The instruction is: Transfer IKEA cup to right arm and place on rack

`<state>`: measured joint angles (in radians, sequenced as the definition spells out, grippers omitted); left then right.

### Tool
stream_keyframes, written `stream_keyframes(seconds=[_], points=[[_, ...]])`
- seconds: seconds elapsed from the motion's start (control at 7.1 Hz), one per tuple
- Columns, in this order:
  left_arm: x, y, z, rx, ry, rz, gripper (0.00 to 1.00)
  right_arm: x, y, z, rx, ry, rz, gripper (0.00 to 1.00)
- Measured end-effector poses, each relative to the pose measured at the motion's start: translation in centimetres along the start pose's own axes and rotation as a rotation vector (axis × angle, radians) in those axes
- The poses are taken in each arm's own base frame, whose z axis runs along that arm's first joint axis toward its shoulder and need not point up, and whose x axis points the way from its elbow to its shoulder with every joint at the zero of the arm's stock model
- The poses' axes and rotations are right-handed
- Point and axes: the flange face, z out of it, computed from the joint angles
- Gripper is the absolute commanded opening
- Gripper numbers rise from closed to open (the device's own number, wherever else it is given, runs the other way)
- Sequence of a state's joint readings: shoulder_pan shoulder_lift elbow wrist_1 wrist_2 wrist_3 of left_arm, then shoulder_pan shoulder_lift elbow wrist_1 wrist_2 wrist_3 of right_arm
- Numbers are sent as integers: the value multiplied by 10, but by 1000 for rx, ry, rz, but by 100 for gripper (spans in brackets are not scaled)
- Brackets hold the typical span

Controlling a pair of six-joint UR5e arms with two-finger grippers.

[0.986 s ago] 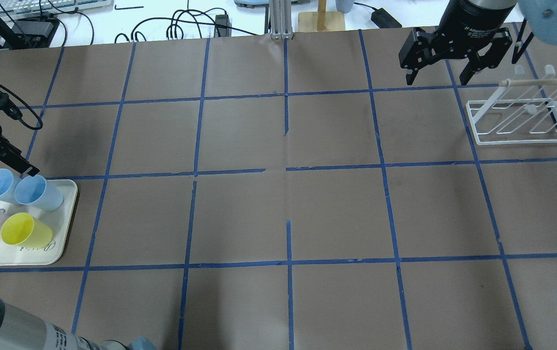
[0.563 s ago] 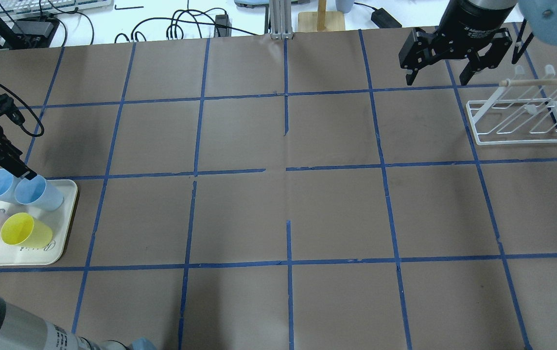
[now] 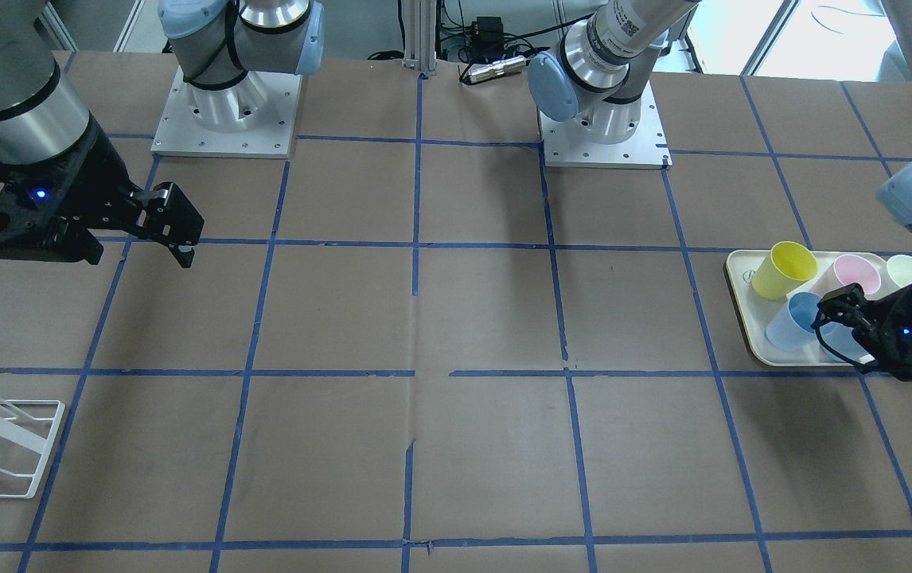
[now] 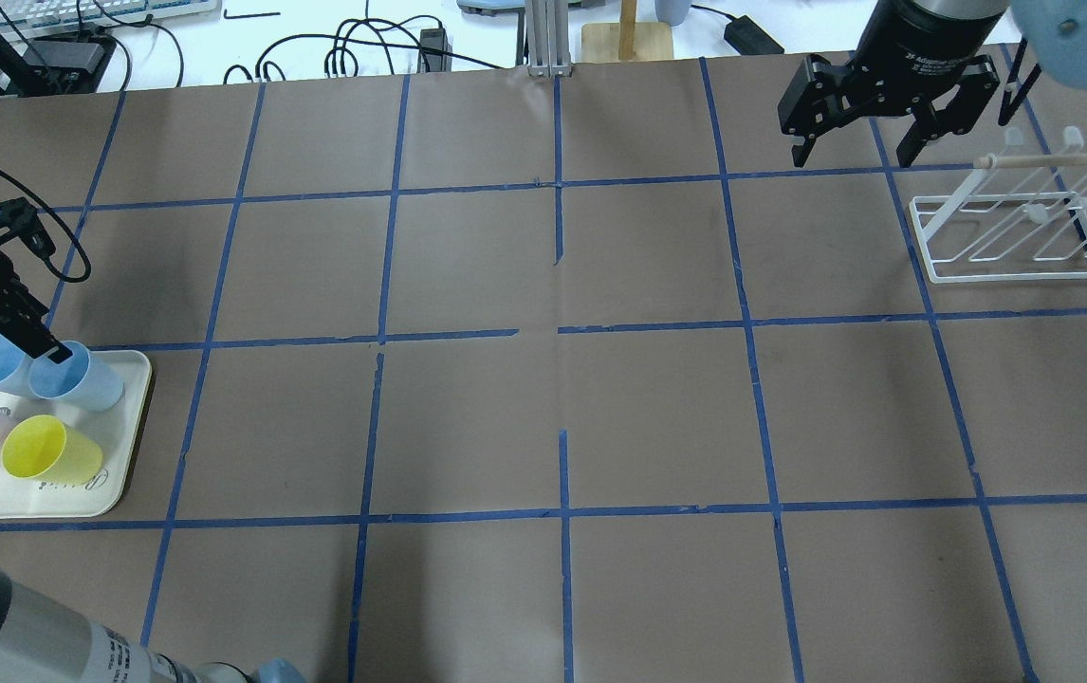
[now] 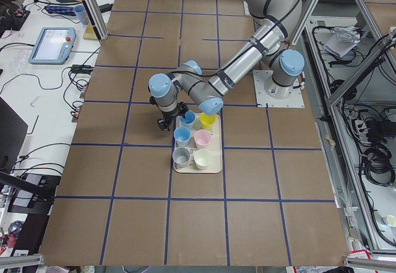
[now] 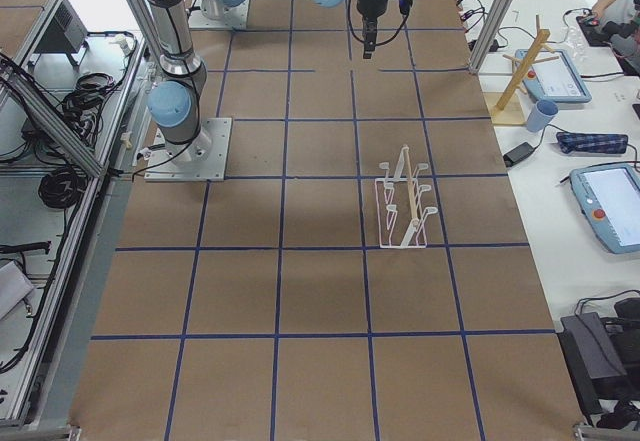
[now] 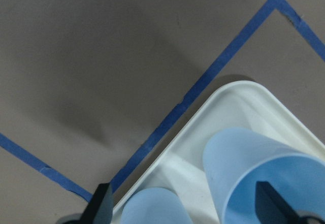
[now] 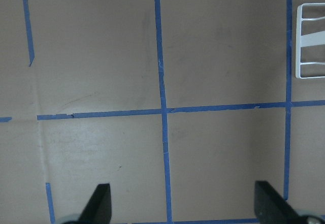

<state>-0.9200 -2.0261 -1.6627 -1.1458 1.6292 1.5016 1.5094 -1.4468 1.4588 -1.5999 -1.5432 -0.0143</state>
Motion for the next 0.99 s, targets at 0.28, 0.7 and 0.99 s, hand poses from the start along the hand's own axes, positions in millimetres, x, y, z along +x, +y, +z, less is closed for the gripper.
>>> stream_keyframes(seconds=[0.28, 0.7, 0.99], points=[[0, -2, 5, -2, 9, 4, 1, 0, 0, 0, 1, 0, 0, 100], [2, -6, 6, 2, 22, 10, 0, 0, 0, 0, 0, 0, 1, 100], [6, -12, -2, 7, 20, 20, 0, 0, 0, 0, 1, 0, 0, 100]])
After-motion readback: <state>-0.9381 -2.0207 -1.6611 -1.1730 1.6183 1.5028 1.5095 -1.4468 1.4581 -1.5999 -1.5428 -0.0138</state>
